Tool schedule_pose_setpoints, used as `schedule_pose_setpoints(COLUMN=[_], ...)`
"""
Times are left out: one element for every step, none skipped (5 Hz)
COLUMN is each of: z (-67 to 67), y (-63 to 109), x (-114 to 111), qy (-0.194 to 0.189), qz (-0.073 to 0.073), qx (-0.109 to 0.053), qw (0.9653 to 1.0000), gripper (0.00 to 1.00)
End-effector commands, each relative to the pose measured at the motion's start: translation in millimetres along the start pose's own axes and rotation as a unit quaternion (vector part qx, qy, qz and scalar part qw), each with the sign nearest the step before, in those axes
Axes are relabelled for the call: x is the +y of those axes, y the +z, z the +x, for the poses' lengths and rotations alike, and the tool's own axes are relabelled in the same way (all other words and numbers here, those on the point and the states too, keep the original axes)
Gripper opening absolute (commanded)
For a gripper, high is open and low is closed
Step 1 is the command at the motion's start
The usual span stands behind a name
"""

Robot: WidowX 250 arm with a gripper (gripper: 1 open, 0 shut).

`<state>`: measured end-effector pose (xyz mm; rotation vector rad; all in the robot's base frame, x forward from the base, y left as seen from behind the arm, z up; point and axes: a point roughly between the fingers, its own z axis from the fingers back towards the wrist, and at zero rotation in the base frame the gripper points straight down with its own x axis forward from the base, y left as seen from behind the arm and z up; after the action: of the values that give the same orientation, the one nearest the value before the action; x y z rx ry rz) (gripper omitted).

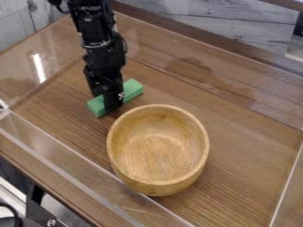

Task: Put the green block in the brown bowl

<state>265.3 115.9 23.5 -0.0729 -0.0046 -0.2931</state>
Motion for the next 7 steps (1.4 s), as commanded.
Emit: schedule_pose_setpoints(z=[3.9,3.7,3.5,3.3,3.3,3.0,2.5], y=[13.3,18.3,22.8,27.9,32.3,35.7,39.1], x=[-1.0,-3.6,-6.3,-9.0,-11.5,-14.0,-16.6], qy=[0.000,0.005,0.009,0.015,0.019,0.021,0.024], qz=[0.011,0.010,0.008,0.008,0.007,0.005,0.003], qx=[-0.013,-0.015,-0.016,-0.018,-0.019,-0.021,-0.023], qw=[0.9999,0.9998,0.9998,0.9997,0.9996,0.9996,0.9994], gripper=[0.00,0.00,0.00,0.00,0.00,0.00,0.00])
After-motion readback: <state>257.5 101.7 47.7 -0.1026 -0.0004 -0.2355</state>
